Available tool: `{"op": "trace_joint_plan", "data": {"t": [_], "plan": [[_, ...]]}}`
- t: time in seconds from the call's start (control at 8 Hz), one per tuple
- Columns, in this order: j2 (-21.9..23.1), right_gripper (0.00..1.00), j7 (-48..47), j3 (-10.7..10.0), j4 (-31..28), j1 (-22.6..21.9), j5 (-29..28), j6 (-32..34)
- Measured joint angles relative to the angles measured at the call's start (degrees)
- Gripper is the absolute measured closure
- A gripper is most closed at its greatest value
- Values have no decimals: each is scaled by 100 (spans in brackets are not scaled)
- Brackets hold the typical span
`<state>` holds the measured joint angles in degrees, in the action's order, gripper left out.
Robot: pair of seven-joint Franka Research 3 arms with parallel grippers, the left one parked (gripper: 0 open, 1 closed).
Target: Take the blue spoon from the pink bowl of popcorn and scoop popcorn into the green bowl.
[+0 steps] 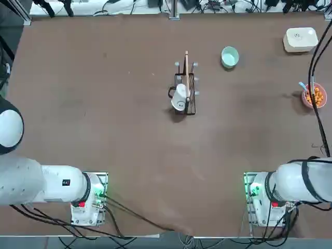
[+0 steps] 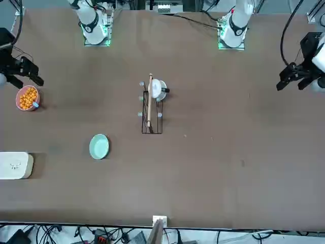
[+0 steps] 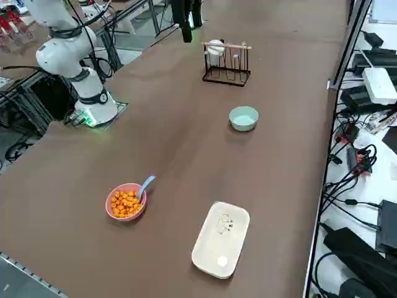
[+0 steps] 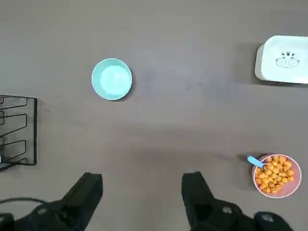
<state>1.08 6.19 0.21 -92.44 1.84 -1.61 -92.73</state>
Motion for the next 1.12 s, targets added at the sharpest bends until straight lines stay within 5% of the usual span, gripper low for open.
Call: {"op": "trace_joint_plan", "data": {"t": [0.62, 1.12], "plan": [[-27, 0, 0, 0, -1, 2, 0, 202], [-416, 0, -1, -27, -10, 29, 122, 1176]]}}
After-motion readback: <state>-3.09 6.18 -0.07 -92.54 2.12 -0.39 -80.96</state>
